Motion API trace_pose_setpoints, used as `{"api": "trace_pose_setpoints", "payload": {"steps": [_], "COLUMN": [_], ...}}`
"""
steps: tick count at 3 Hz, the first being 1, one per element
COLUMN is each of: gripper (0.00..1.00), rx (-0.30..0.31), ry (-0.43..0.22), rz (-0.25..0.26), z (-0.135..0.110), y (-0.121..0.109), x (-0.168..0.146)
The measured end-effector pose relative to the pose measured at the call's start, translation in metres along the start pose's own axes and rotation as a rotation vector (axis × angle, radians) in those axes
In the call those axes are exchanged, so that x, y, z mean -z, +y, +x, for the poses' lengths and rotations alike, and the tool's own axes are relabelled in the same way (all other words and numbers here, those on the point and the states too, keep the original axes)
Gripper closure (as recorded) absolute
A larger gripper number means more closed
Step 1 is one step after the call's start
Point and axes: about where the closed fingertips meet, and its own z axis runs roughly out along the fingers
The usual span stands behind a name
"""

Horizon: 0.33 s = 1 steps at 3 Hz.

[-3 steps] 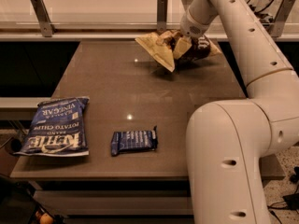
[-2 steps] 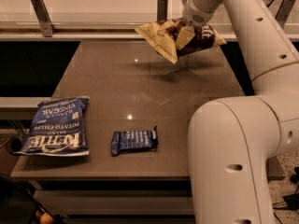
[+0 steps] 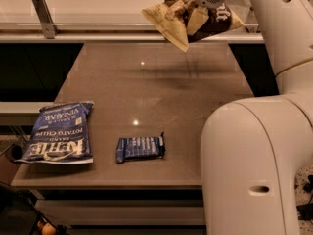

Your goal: Pick brown chip bag

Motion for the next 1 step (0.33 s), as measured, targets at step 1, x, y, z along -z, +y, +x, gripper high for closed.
{"api": "trace_pose_setpoints", "payload": {"steps": [1], "gripper": [1.00], "rx": [0.002], "ry": [-0.002], "rz": [0.006], "z": [-0.0014], "y": [-0.0008], "x": [0.0032]}}
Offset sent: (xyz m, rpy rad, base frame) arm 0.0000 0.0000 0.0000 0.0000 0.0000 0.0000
